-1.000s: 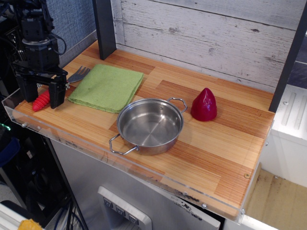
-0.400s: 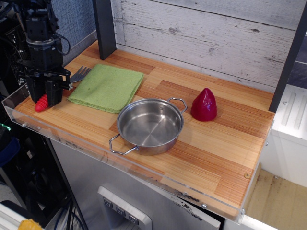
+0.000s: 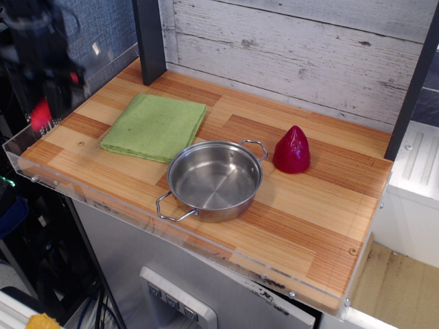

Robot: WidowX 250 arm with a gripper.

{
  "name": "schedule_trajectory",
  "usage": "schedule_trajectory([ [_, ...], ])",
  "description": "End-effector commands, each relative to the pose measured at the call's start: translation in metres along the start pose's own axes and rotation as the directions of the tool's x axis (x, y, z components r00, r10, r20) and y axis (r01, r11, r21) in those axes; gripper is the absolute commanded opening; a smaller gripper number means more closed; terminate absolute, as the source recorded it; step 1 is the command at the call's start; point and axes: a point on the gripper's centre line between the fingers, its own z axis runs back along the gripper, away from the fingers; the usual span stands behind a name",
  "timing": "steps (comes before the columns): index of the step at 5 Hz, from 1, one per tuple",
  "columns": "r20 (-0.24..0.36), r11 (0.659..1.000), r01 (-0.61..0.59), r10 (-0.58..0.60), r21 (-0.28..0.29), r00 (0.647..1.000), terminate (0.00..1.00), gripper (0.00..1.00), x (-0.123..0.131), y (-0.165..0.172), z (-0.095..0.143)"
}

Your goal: Put the red fork on the green cloth

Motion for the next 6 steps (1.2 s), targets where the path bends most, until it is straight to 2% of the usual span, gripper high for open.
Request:
schedule_trajectory([
  [1,0.048,0.999,0.036,-0.036,-0.014,0.998,0.00,0.00,0.029,-0.045,0.034],
  [2,0.010,0.996,0.051,-0.050,-0.071,0.999,0.00,0.00,0.048,-0.068,0.019],
  [3,-0.015,0.993,0.057,-0.059,-0.099,0.998,0.00,0.00,0.053,-0.080,0.006],
  [4,-0.065,0.993,0.052,-0.060,-0.109,0.996,0.00,0.00,0.044,-0.083,-0.010],
  [6,-0.107,0.995,0.040,-0.050,-0.094,0.993,0.00,0.00,0.026,-0.080,-0.030],
])
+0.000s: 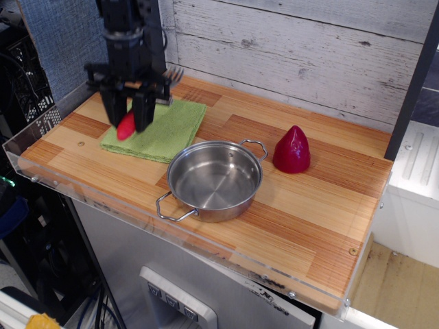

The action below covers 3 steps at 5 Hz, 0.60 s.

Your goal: Put the red fork on the green cloth

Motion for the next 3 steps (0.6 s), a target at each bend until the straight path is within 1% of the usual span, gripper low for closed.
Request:
schedule_trajectory([
  [1,-0.010,1.000,0.009,-0.009,-0.004,1.000,0.00,0.00,-0.003,-0.002,-0.011],
  [2,-0.031,1.000,0.021,-0.021,-0.006,0.999,0.00,0.00,0.001,-0.006,-0.024],
  [3,-0.032,1.000,0.023,-0.022,0.006,0.999,0.00,1.00,0.004,-0.007,-0.022],
])
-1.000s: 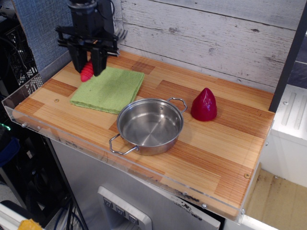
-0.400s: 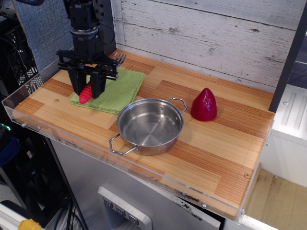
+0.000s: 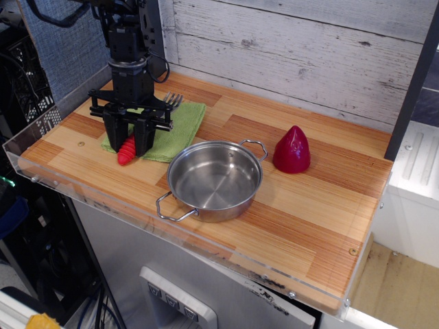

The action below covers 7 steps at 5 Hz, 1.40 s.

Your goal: Put the red fork on the green cloth

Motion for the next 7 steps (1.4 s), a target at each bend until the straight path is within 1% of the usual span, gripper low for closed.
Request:
schedule_trajectory([
  [1,0.052,1.000,-0.009,0.008,0.028,0.999,0.00,1.00,-0.010,-0.001,0.029],
  [2,0.155,1.000,-0.015,0.014,0.005,0.988,0.00,1.00,-0.028,0.006,0.076],
  [3,0.293,0.999,-0.007,0.019,-0.042,0.956,0.00,1.00,-0.048,0.016,0.121],
  [4,0.331,0.997,0.015,0.010,-0.075,0.944,0.00,1.00,-0.061,0.022,0.168],
  [5,0.296,0.995,0.077,-0.054,-0.065,0.954,0.00,1.00,-0.062,0.014,0.174],
  [6,0.247,0.988,0.153,-0.143,-0.022,0.959,0.00,1.00,-0.052,0.000,0.168],
  [7,0.216,0.984,0.177,-0.176,0.012,0.960,0.00,1.00,-0.043,-0.008,0.163],
])
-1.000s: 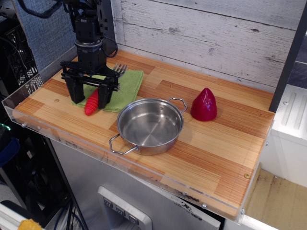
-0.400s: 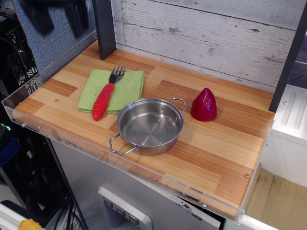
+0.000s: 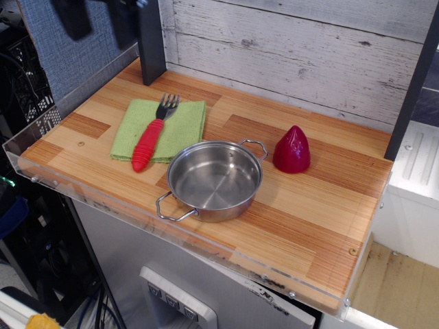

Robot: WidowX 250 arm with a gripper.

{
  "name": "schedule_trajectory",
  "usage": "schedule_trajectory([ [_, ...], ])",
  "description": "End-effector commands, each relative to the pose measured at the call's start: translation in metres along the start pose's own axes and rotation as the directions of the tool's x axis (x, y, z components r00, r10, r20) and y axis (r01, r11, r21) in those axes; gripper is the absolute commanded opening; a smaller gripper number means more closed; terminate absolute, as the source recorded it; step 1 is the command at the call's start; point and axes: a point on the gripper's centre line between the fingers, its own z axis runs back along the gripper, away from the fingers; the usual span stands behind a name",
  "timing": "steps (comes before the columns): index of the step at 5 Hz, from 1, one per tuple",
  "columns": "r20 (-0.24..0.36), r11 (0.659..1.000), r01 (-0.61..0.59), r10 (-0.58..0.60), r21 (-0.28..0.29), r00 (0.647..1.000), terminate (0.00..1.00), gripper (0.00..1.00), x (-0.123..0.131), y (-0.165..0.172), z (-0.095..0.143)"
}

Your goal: Put the red fork on the green cloth

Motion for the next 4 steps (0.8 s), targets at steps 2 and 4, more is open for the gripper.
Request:
schedule_trajectory([
  [2,0.009,0.996,0.072,-0.073,0.058,0.997,0.00,1.00,0.0038,-0.0015,0.0076],
  [4,0.009,0.996,0.072,-0.073,0.058,0.997,1.00,1.00,0.0038,-0.0015,0.0076],
])
